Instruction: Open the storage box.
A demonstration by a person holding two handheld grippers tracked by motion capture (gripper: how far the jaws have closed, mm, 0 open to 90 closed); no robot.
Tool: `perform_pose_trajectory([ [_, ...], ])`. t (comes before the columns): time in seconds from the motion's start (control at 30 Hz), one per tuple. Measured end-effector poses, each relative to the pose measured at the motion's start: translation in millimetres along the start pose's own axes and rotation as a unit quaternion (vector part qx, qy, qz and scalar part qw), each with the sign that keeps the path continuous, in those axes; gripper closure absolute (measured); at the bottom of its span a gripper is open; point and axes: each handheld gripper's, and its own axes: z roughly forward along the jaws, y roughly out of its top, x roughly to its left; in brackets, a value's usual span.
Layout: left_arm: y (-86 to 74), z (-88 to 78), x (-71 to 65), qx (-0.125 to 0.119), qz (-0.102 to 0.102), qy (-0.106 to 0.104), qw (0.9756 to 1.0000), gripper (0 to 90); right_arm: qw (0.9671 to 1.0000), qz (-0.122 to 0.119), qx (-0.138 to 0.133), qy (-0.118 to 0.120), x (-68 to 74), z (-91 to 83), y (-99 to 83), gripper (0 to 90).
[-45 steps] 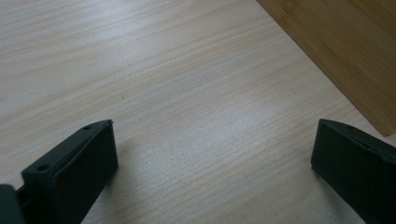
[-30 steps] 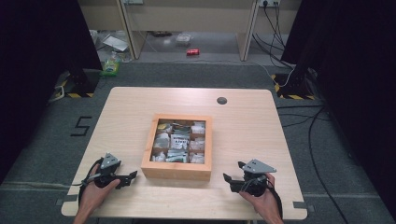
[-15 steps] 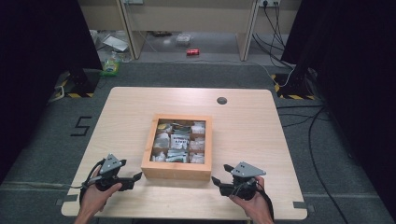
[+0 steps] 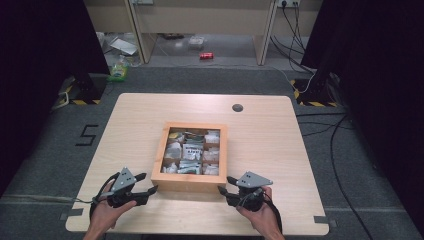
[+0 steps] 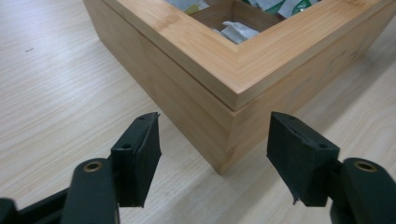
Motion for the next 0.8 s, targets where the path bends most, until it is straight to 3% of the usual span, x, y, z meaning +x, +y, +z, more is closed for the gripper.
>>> perform_pose_trajectory([
  [0.2,1.7,-0.1,-2.7,-0.005,0.016,0.007,0.9998,42.1,1.0,0.006,-0.001,0.001,-2.6,0.7,-0.3,54.5],
  [0.43,5.6,3.2,-10.8,-0.021,0.029,0.0,0.9994,46.2,0.9999,-0.007,-0.006,-0.008,0.1,0.1,0.3,56.2],
  [0.7,12.4,0.5,-13.6,-0.034,0.034,-0.001,0.9988,42.7,0.9998,-0.01,-0.014,-0.012,2.1,-0.3,6.7,56.1],
  [0.8,17.6,-1.2,-12.1,-0.037,0.036,0.002,0.9987,40.5,0.9997,0.002,-0.023,-0.008,1.9,-1.0,9.5,56.5],
])
